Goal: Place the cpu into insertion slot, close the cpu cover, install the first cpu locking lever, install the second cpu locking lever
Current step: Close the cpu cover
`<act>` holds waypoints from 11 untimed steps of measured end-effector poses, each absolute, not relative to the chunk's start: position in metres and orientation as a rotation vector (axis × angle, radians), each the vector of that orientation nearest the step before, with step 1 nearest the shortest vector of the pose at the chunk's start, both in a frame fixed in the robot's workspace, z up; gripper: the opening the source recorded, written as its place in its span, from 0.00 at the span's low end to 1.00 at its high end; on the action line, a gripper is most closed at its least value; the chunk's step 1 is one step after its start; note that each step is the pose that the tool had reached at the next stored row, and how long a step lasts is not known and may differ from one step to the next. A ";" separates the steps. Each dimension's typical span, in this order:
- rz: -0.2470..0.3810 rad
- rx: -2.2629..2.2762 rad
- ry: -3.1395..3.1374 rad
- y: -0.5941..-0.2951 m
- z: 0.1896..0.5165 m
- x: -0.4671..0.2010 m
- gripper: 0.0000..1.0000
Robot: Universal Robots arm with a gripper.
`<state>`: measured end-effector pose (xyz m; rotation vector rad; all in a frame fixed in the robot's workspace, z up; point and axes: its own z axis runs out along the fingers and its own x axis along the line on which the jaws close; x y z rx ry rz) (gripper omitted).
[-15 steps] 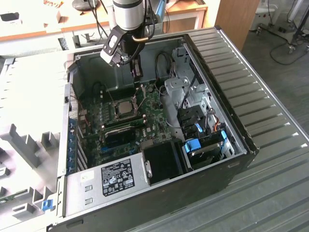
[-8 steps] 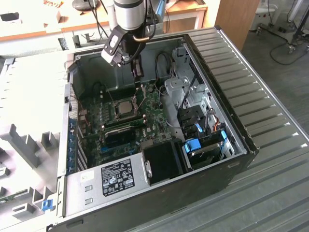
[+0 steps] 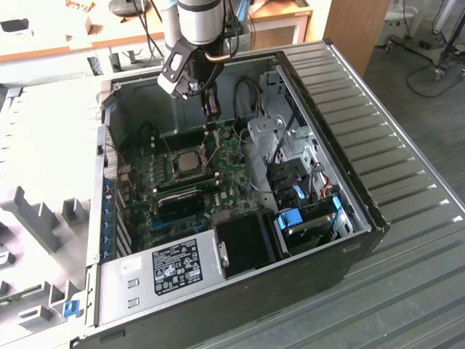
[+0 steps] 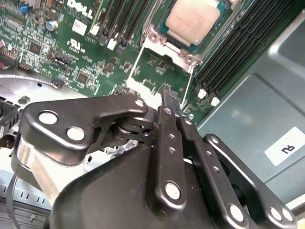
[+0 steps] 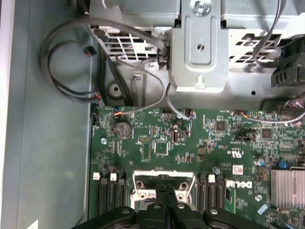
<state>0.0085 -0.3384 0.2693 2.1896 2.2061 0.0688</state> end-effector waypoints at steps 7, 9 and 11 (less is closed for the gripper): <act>0.069 2.190 2.206 -0.338 0.268 0.023 0.11; 0.069 2.190 2.206 -0.338 0.268 0.027 0.11; 0.069 2.190 2.206 -0.338 0.268 0.031 0.11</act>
